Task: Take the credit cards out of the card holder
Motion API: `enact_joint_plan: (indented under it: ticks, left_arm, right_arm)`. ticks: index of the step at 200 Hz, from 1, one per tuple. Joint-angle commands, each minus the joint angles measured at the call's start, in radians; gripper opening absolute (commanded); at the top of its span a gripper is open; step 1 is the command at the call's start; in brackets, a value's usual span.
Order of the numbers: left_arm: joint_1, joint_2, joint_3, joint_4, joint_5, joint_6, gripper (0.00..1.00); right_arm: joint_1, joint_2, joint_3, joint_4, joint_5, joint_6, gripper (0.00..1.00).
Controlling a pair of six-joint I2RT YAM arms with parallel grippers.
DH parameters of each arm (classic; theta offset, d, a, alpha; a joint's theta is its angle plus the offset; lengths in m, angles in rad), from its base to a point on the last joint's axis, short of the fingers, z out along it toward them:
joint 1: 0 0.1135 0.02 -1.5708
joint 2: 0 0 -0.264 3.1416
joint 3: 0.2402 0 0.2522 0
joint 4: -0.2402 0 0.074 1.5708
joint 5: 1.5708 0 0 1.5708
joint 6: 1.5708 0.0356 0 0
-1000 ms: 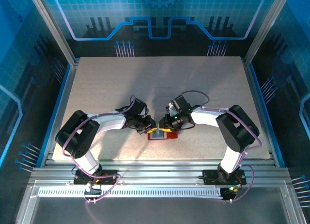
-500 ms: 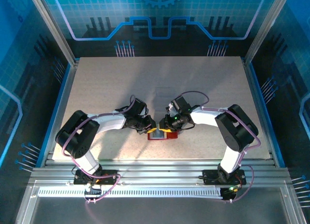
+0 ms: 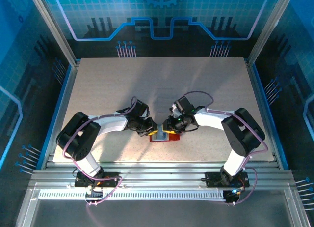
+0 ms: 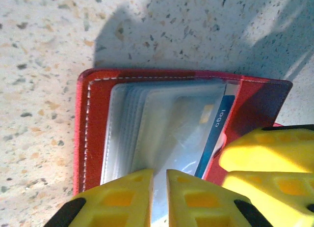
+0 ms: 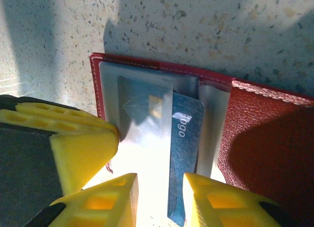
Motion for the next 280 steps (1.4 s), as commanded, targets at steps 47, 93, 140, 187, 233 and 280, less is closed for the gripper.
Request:
enact_joint_plan:
  ticks: [47, 93, 140, 187, 233, 280]
  left_arm:
    - [-0.009, -0.023, 0.067, -0.101, -0.022, 0.065, 0.11]
    - [-0.026, -0.01, 0.105, -0.18, -0.064, 0.104, 0.04]
    - [-0.03, -0.005, 0.112, -0.223, -0.094, 0.129, 0.03]
    - [-0.033, 0.023, 0.106, -0.212, -0.087, 0.125, 0.03]
    - [-0.036, 0.032, 0.1, -0.213, -0.087, 0.127, 0.03]
    - [-0.038, 0.034, 0.088, -0.21, -0.088, 0.123, 0.03]
  right_arm:
    - [-0.033, -0.031, -0.01, -0.022, -0.012, -0.009, 0.28]
    - [-0.05, -0.018, -0.043, 0.007, -0.047, -0.004, 0.26]
    - [-0.062, 0.001, -0.071, 0.048, -0.081, 0.004, 0.25]
    - [-0.068, 0.022, -0.086, 0.086, -0.11, 0.014, 0.23]
    - [-0.07, 0.039, -0.093, 0.106, -0.122, 0.016, 0.23]
    - [-0.073, 0.056, -0.111, 0.153, -0.149, 0.034, 0.21]
